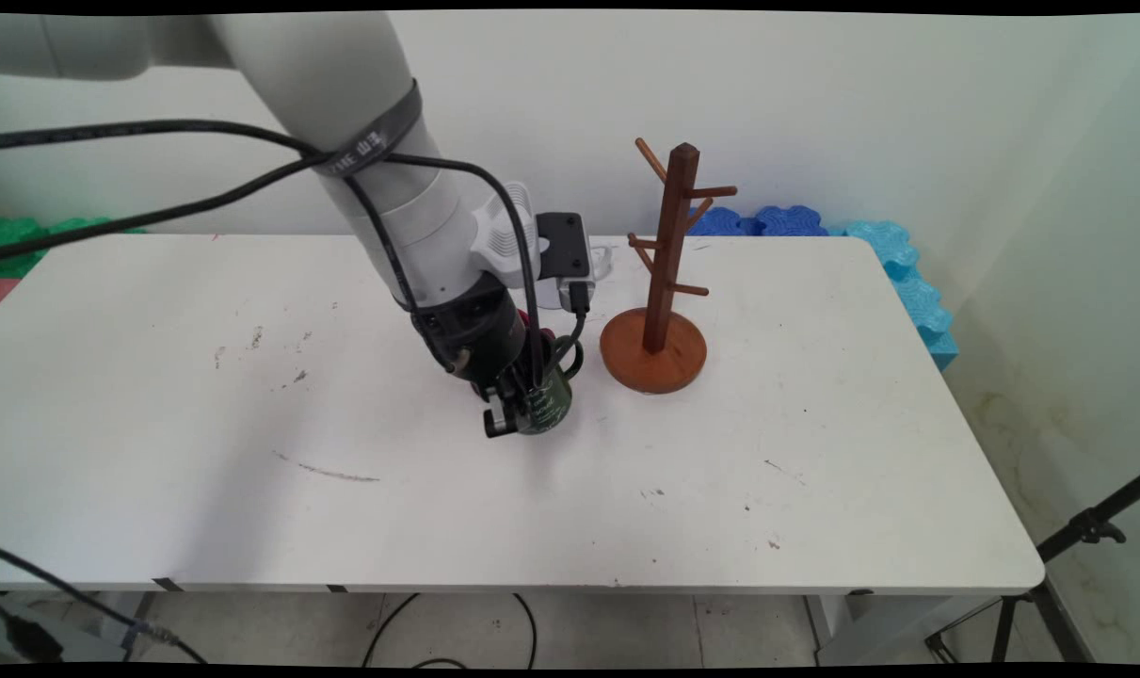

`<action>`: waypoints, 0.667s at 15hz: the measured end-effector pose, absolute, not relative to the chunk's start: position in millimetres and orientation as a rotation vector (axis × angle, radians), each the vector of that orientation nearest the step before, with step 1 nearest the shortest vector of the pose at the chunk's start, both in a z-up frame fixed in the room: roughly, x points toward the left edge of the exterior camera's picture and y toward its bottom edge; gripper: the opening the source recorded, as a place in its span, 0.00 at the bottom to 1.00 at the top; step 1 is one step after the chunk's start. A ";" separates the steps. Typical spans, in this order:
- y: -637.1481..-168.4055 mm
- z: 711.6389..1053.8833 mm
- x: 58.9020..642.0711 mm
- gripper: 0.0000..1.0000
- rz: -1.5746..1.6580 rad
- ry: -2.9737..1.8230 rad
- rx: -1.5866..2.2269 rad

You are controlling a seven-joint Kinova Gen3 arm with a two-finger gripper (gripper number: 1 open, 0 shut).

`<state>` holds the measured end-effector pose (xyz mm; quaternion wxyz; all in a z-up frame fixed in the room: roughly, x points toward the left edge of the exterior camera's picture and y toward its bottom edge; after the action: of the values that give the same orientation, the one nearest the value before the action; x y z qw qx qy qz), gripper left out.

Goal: Place the picked object on the table

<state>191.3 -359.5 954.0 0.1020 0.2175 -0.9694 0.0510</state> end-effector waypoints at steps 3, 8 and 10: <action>-365.1 948.6 189.8 0.00 0.123 -2.895 0.634; -374.5 929.3 189.3 0.00 0.093 -2.920 0.609; -377.7 920.1 189.6 0.00 0.084 -2.926 0.598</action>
<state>189.6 -377.7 920.1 0.0768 0.1997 -0.9765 0.0280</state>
